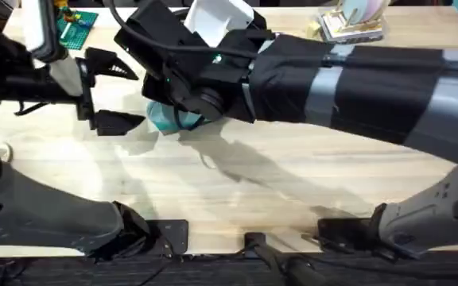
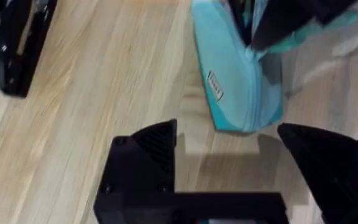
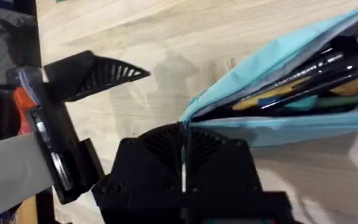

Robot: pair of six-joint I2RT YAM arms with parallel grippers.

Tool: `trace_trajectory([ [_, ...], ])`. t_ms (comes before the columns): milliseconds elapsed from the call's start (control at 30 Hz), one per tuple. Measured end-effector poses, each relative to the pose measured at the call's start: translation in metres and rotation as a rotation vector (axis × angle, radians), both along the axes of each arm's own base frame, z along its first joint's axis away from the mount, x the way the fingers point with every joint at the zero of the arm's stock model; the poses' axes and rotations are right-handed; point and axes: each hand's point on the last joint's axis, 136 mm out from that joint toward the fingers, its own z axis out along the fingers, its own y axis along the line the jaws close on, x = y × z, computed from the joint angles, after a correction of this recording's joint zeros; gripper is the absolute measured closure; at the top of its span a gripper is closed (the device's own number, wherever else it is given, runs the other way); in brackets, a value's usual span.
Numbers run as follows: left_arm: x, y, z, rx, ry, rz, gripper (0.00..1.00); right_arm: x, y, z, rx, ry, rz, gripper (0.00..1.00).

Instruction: Unzip the bag, pick up the pens from the table one at a time and place them inside, then zip the bag closed.

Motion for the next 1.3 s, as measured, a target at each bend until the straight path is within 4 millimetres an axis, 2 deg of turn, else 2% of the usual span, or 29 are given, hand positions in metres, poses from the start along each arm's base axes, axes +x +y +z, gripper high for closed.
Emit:
trace_trajectory([
  [333,0.001,-0.045,0.000,-0.023,0.066,-0.099,0.008,0.000,0.000,0.000,0.000,0.000,-0.001,0.971],
  [667,0.002,-0.045,-0.007,-0.004,0.172,-0.033,0.029,0.005,-0.004,0.000,0.002,0.002,-0.011,0.971],
  [733,0.002,-0.044,-0.008,-0.001,0.189,-0.021,0.207,0.006,-0.004,0.000,0.002,0.002,-0.013,0.971],
  [767,0.001,-0.044,-0.009,-0.002,0.203,-0.014,0.690,0.007,-0.005,0.000,0.002,0.001,-0.016,0.971],
  [800,0.001,-0.044,-0.009,-0.003,0.207,-0.012,0.839,0.008,-0.005,0.000,0.003,0.001,-0.018,0.971],
  [833,0.000,-0.044,-0.009,-0.001,0.208,-0.012,0.929,0.010,-0.006,0.001,0.004,-0.001,-0.021,0.971],
  [1000,-0.004,-0.042,-0.013,0.018,0.237,-0.009,0.956,0.028,-0.023,0.003,-0.003,-0.012,-0.072,0.972],
  [1300,-0.004,-0.042,-0.014,0.021,0.239,-0.008,0.958,0.061,-0.086,-0.017,-0.110,0.062,-0.199,0.972],
])
